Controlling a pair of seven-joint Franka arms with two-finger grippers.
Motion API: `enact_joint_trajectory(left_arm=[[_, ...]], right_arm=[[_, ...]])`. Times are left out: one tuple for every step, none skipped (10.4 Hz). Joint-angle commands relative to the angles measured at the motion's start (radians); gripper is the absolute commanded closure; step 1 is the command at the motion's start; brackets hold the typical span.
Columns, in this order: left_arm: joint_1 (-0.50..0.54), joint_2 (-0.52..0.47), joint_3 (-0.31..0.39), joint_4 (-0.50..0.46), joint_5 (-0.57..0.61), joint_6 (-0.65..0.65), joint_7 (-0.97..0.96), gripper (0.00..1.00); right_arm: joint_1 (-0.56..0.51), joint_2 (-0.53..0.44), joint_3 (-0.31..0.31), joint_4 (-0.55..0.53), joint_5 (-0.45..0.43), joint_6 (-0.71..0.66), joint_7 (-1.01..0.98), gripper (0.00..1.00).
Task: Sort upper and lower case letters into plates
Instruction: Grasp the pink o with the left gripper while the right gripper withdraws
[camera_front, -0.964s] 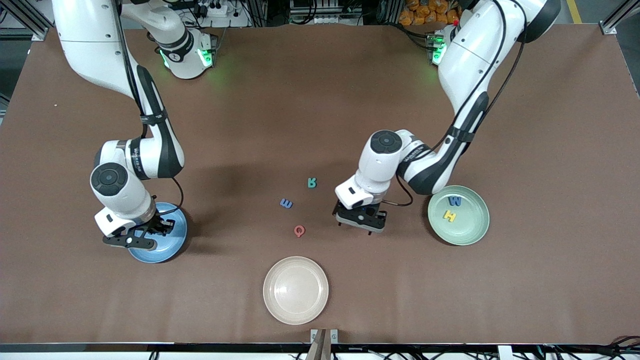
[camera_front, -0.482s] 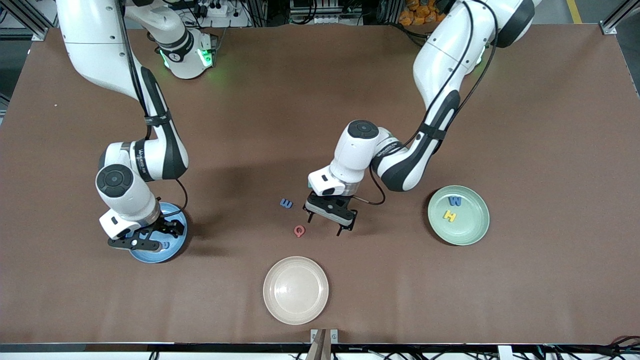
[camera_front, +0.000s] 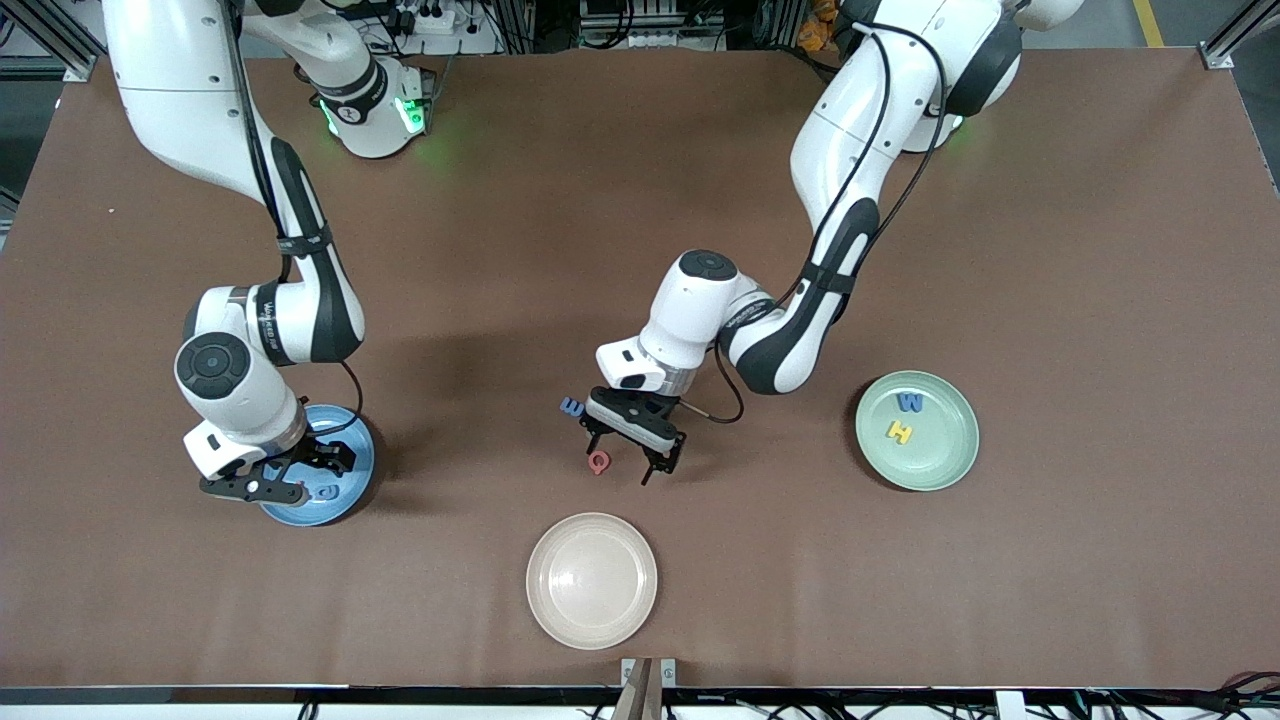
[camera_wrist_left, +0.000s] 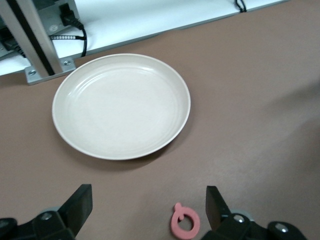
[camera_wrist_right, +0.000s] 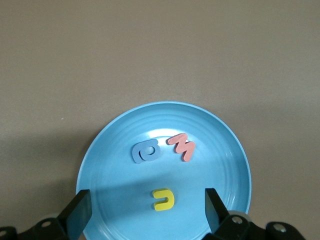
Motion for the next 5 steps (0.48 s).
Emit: enact_joint_trajectory(left_arm=[[-0.042, 0.089, 0.054, 0.092, 0.013, 0.035, -0.061, 0.0], [-0.059, 0.113, 0.077, 0.108, 0.013, 0.046, -0.065, 0.02], [-0.065, 0.141, 0.085, 0.137, 0.013, 0.049, -0.071, 0.02], [-0.067, 0.155, 0.088, 0.151, 0.013, 0.049, -0.08, 0.03], [-0.075, 0.167, 0.091, 0.154, 0.013, 0.049, -0.083, 0.06]], right_arm=[[-0.032, 0.009, 0.008, 0.009, -0.014, -0.035, -0.007, 0.0], [-0.034, 0.009, 0.008, 0.012, -0.014, -0.057, -0.007, 0.0], [-0.035, 0.017, 0.008, 0.014, -0.012, -0.059, -0.001, 0.0], [-0.034, 0.04, 0.008, 0.012, -0.012, -0.059, 0.003, 0.0], [-0.032, 0.046, 0.008, 0.012, -0.012, -0.059, -0.003, 0.0]])
